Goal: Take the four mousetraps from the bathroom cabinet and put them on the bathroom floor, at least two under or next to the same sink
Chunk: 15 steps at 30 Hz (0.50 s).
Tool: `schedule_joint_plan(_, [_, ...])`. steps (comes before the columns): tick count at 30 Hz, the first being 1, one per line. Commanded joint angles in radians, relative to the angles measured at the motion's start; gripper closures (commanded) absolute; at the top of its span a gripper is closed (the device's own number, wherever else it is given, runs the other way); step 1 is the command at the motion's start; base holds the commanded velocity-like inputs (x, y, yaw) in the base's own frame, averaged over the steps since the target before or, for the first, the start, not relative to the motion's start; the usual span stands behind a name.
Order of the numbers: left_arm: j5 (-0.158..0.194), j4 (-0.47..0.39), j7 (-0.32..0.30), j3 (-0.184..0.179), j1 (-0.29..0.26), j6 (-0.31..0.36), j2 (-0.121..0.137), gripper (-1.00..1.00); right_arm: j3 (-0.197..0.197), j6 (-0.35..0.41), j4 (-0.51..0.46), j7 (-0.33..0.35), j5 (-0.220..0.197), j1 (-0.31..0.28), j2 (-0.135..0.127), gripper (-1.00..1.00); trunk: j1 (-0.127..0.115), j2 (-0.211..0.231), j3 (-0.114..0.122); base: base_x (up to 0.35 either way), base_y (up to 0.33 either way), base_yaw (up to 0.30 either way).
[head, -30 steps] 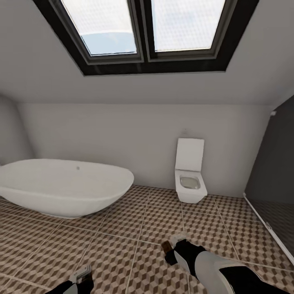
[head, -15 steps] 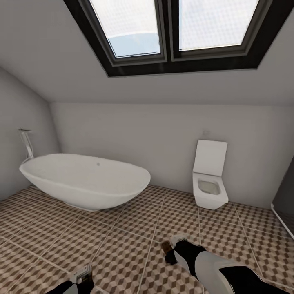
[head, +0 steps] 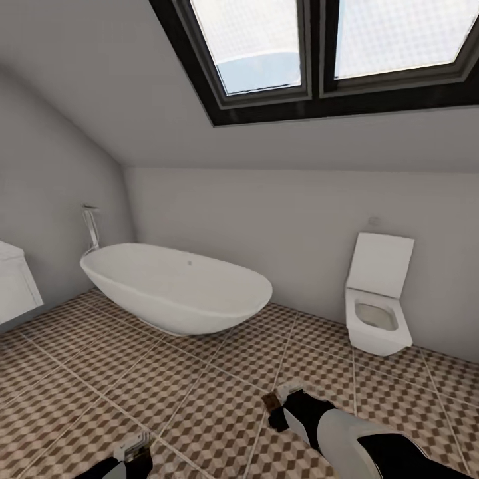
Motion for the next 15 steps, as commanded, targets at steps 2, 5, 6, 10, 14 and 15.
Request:
schedule_joint_plan(2, [0.003, 0.0, 0.003, 0.002, -0.001, 0.004, 0.0, 1.0, 0.002, 0.002, 0.002, -0.005, 0.002, -0.001, 0.0, 1.0, 0.0, -0.001, -0.001, 0.0, 0.0, 0.297])
schedule_joint_plan(5, [0.003, 0.0, 0.003, 0.002, -0.001, 0.004, 0.0, 1.0, 0.002, 0.002, 0.002, -0.005, 0.002, -0.001, 0.0, 1.0, 0.0, -0.001, -0.001, 0.0, 0.0, 0.297])
schedule_joint_plan(6, [0.003, 0.0, 0.003, 0.002, -0.001, 0.004, 0.0, 1.0, 0.002, 0.002, 0.002, -0.005, 0.002, -0.001, 0.0, 1.0, 0.0, -0.001, -0.001, 0.0, 0.0, 0.297])
schedule_joint_plan(10, [0.003, 0.0, 0.003, 0.002, -0.001, 0.004, 0.0, 1.0, 0.002, 0.002, 0.002, -0.005, 0.002, -0.001, 0.0, 1.0, 0.0, -0.001, -0.001, 0.0, 0.0, 0.297])
schedule_joint_plan(14, [0.003, 0.0, 0.003, 0.002, -0.001, 0.004, 0.0, 1.0, 0.002, 0.002, 0.002, -0.006, 0.002, -0.001, 0.0, 1.0, 0.0, -0.001, -0.001, 0.0, 0.0, 0.297])
schedule_joint_plan(15, [0.003, 0.0, 0.003, 0.002, -0.001, 0.004, 0.0, 1.0, 0.002, 0.002, 0.003, -0.006, 0.002, -0.001, 0.0, 1.0, 0.0, -0.001, -0.001, 0.0, 0.0, 0.297])
